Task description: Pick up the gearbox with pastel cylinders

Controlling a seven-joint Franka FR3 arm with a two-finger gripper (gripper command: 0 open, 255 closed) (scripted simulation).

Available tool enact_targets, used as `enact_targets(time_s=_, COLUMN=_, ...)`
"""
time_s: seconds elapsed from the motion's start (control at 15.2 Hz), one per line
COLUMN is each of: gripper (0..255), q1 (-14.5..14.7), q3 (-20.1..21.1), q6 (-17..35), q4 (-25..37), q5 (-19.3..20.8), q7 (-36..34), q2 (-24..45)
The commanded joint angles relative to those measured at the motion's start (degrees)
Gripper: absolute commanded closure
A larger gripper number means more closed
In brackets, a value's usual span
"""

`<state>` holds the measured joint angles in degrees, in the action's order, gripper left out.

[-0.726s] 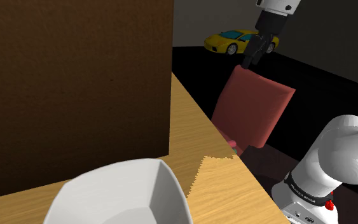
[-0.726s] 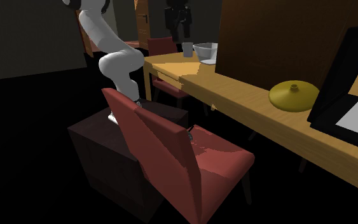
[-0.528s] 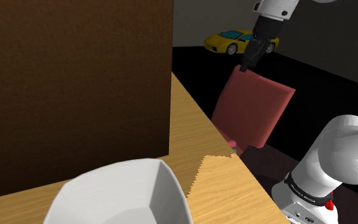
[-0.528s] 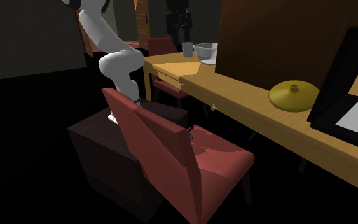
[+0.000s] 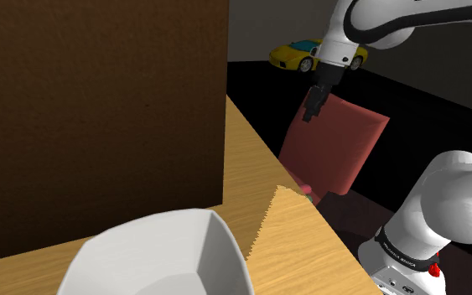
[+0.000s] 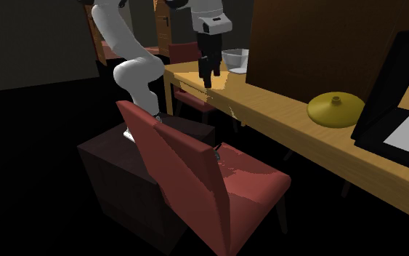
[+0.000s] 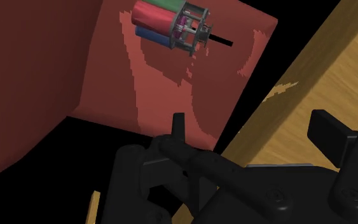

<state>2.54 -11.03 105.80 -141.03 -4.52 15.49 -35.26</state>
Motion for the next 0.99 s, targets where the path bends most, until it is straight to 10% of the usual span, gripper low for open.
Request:
enact_targets(time_s=0.0, gripper=0, q1=0.7, q3=-1.8, q6=2.7, q4=-1.5, q5=-1.0, q7=3.1, q2=3.0)
enact_targets(time_s=0.92, gripper=0, q1=7.3, q3=-10.2, q6=15.7, q4=-2.4, q5=-15.7, q7=29.4, q2=32.1)
